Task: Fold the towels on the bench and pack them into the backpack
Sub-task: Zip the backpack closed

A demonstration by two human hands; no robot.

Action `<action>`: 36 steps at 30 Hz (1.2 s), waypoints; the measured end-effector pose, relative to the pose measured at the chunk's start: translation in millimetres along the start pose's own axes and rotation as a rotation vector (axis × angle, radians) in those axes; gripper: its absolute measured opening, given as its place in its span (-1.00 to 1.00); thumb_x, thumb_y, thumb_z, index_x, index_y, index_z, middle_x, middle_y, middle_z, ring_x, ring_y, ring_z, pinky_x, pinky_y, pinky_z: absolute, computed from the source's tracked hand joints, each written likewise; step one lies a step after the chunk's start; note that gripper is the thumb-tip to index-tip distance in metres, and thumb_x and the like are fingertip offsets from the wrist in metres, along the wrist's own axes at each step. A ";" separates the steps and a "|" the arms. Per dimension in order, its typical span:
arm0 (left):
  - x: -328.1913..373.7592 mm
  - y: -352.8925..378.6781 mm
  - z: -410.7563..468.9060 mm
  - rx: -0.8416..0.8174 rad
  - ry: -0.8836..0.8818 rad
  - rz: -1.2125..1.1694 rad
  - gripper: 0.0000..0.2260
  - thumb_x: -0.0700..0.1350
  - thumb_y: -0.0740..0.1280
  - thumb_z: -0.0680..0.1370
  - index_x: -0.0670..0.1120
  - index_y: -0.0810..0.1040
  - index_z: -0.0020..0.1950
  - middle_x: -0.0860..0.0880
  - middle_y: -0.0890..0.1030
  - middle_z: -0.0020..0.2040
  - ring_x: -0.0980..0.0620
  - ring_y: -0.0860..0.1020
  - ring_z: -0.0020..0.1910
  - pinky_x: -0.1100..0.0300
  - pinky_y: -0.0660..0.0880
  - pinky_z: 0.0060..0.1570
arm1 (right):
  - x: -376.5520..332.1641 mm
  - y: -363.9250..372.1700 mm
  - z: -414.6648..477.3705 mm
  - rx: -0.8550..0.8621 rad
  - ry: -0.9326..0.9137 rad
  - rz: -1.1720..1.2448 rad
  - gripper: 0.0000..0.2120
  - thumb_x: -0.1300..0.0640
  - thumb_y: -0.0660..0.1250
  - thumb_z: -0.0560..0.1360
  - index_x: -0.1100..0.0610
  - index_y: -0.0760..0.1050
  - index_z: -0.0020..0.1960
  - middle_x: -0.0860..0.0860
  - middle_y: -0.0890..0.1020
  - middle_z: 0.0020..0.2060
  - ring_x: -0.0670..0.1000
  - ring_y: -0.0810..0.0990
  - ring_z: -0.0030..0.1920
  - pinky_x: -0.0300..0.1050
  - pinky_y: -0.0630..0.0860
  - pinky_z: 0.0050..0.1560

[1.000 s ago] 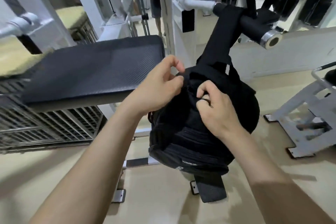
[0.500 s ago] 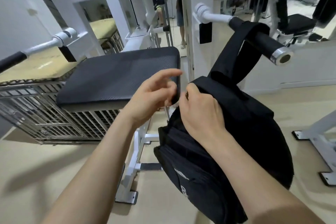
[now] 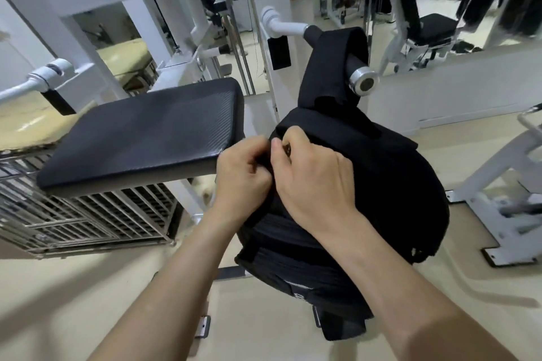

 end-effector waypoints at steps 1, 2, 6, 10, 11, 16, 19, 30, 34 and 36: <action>4.8 -4.2 4.4 0.036 0.026 0.046 -0.78 -0.40 0.18 0.28 -0.09 0.33 -0.43 0.05 0.35 -0.49 0.07 0.29 -0.46 0.19 0.24 -0.47 | 3.6 -6.5 1.3 0.012 0.028 0.007 -0.77 0.05 0.21 0.56 0.12 0.36 -0.23 0.05 0.54 -0.50 0.20 0.53 -0.47 -0.07 0.35 -0.51; 10.5 -8.3 8.4 0.069 0.053 0.075 -0.85 -0.40 0.14 0.23 -0.17 0.35 -0.42 0.02 0.35 -0.48 0.02 0.30 -0.45 0.15 0.25 -0.47 | 8.9 -12.6 1.0 0.021 0.054 0.034 -0.76 0.04 0.20 0.57 0.12 0.38 -0.24 0.03 0.53 -0.47 0.17 0.53 -0.43 -0.02 0.40 -0.46; 22.4 -25.0 20.5 0.171 0.095 0.133 -0.86 -0.36 0.06 0.14 -0.20 0.35 -0.41 -0.01 0.31 -0.45 0.01 0.29 -0.42 0.19 0.21 -0.40 | 52.2 -30.9 -18.0 0.099 0.209 0.161 -0.71 0.07 0.26 0.54 0.13 0.35 -0.31 -0.05 0.43 -0.39 0.05 0.44 -0.31 -0.07 0.31 -0.29; 12.9 -23.6 17.9 0.158 0.052 0.191 -0.87 -0.34 0.07 0.15 -0.20 0.37 -0.40 -0.07 0.37 -0.44 -0.08 0.37 -0.40 0.13 0.26 -0.39 | 83.8 -28.9 -54.5 0.083 0.350 0.238 -0.69 0.08 0.26 0.52 0.20 0.39 -0.35 -0.04 0.44 -0.39 -0.01 0.41 -0.31 -0.24 0.25 -0.29; 8.3 -22.1 15.5 0.148 0.025 0.205 -0.87 -0.33 0.07 0.15 -0.19 0.37 -0.41 -0.04 0.35 -0.45 -0.07 0.35 -0.40 0.14 0.25 -0.39 | 86.0 -31.3 -63.0 0.095 0.355 0.244 -0.69 0.09 0.27 0.51 0.21 0.41 -0.35 -0.02 0.45 -0.39 -0.01 0.42 -0.31 -0.25 0.27 -0.29; -20.9 -50.0 10.0 0.204 -0.146 0.217 -0.88 -0.31 0.07 0.14 -0.19 0.35 -0.41 -0.05 0.28 -0.44 0.07 0.26 -0.38 0.18 0.18 -0.38 | 153.8 2.9 -130.8 0.018 0.668 0.323 -0.64 0.14 0.33 0.52 0.23 0.37 -0.40 0.02 0.42 -0.48 0.07 0.38 -0.39 -0.10 0.31 -0.30; -28.7 -75.5 17.2 0.281 -0.229 0.131 -0.84 -0.32 0.06 0.15 -0.18 0.39 -0.39 -0.01 0.30 -0.46 0.15 0.26 -0.41 0.25 0.20 -0.38 | 215.2 48.7 -220.0 -0.138 1.227 0.449 -0.60 0.17 0.33 0.53 0.23 0.24 -0.40 0.12 0.31 -0.44 0.09 0.28 -0.35 -0.04 0.21 -0.30; -41.3 -68.6 24.0 0.227 -0.366 -0.193 -0.81 -0.32 -0.01 0.07 -0.09 0.28 -0.44 0.02 0.26 -0.44 0.10 0.20 -0.41 0.21 0.07 -0.42 | 139.9 37.1 -63.8 -0.378 0.739 0.801 -0.73 -0.04 0.07 0.66 -0.14 0.53 0.18 -0.32 0.61 0.03 -0.47 0.51 0.04 -0.57 0.36 -0.01; -56.4 -71.2 30.9 0.299 -0.459 -0.303 -0.76 -0.31 0.00 0.06 -0.01 0.34 -0.48 0.02 0.28 -0.46 0.05 0.23 -0.39 0.17 0.08 -0.37 | 92.1 17.4 -32.9 -0.542 0.408 0.673 -0.45 -0.33 0.38 0.37 -0.18 0.40 0.29 -0.26 0.59 0.12 -0.31 0.52 0.15 -0.28 0.45 0.23; -57.2 -66.0 34.1 0.293 -0.489 -0.327 -0.77 -0.29 0.00 0.06 -0.02 0.35 -0.49 0.03 0.27 -0.46 0.04 0.22 -0.38 0.16 0.08 -0.37 | 90.8 10.9 -34.1 -0.496 0.346 0.474 -0.46 -0.17 0.53 0.31 -0.19 0.44 0.24 -0.24 0.63 0.05 -0.26 0.57 0.06 -0.22 0.52 0.11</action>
Point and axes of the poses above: each hand's wrist, its own z-axis towards the middle knuckle, its own y-axis out of the palm, x = y × z, the point moved 7 cm from there along z, towards the middle knuckle
